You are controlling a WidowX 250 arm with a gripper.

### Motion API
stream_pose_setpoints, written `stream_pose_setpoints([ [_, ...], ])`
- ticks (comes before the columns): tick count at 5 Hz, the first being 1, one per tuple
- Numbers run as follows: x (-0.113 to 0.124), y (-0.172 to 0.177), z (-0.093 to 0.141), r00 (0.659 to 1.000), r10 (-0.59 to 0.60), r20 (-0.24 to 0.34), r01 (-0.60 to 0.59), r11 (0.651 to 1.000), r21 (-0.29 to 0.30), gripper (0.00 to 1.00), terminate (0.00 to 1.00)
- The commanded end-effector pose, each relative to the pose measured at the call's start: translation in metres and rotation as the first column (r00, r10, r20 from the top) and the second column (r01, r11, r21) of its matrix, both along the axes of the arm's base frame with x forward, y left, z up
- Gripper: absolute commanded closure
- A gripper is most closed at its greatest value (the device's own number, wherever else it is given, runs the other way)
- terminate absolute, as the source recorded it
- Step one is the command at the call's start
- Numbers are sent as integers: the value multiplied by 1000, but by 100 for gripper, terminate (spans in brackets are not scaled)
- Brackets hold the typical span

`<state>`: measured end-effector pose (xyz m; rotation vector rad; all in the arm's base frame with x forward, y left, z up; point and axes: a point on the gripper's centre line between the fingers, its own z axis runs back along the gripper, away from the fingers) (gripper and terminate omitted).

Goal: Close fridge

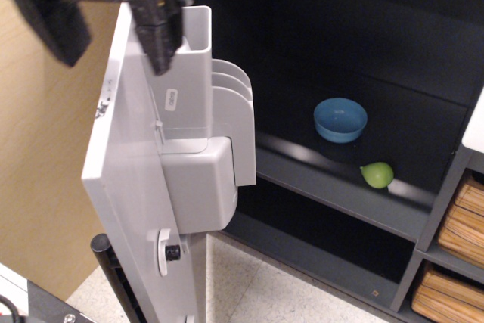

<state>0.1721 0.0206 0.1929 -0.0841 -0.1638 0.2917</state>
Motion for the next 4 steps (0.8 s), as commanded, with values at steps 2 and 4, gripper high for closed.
stream_pose_setpoints([
  [2, 19, -31, -29, 999, 22, 35, -18, 992, -127, 0, 0],
  [4, 53, -77, -27, 999, 2, 42, 4, 990, -143, 0, 0],
])
